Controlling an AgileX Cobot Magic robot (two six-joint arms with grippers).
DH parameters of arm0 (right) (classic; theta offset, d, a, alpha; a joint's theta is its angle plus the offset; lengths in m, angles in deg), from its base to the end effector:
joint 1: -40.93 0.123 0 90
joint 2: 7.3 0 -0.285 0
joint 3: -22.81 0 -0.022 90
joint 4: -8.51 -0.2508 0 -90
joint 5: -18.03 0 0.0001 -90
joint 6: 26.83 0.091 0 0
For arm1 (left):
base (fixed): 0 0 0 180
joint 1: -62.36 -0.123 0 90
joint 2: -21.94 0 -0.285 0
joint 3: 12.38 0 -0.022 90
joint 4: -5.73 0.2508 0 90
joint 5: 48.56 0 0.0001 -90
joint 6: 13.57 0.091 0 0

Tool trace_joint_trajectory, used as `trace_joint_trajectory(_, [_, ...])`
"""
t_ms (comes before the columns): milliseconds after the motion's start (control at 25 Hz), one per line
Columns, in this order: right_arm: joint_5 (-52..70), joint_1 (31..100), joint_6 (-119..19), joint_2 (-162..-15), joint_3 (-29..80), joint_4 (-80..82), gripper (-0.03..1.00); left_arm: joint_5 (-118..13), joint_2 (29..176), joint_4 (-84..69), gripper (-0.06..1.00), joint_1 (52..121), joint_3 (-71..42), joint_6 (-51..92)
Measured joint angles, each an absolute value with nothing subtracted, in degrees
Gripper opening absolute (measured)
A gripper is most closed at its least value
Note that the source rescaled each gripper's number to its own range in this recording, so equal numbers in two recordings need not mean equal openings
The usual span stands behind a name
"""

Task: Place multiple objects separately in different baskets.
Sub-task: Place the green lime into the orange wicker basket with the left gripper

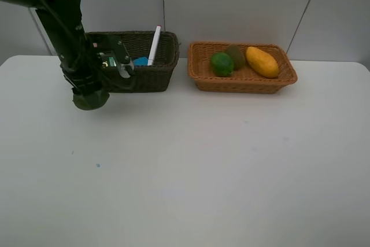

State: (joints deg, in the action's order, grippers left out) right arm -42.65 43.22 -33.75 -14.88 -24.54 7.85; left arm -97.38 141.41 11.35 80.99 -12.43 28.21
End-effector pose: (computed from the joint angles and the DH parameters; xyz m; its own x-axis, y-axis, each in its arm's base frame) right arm -0.0079 0.0006 0.2833 -0.4234 -0.1319 -0.8963 -0.0983 0.9902 -0.0993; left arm 0.3699 -0.1176 0.1783 -0.4332 0.8965 -0.0931 0.8745 0.4430 0.1976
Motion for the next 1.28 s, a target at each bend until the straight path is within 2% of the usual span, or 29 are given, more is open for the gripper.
trace_joint_trajectory(160, [-42.65, 43.22, -33.75, -14.88, -24.54, 7.85, 1.0, -101.28, 141.28, 6.17, 0.7, 82.58, -19.59, 27.94])
trace_joint_trajectory(320, [-42.65, 43.22, -33.75, -14.88, -24.54, 7.85, 1.0, -100.23, 141.23, 3.51, 0.7, 87.79, -25.35, 25.97])
trace_joint_trajectory(640, [-42.65, 43.22, -33.75, -14.88, -24.54, 7.85, 1.0, -79.36, 141.23, 2.41, 0.7, 98.91, -31.18, 12.83])
trace_joint_trajectory(1280, [-42.65, 43.22, -33.75, -14.88, -24.54, 7.85, 1.0, -55.09, 154.62, -1.08, 0.7, 100.31, -31.66, 5.39])
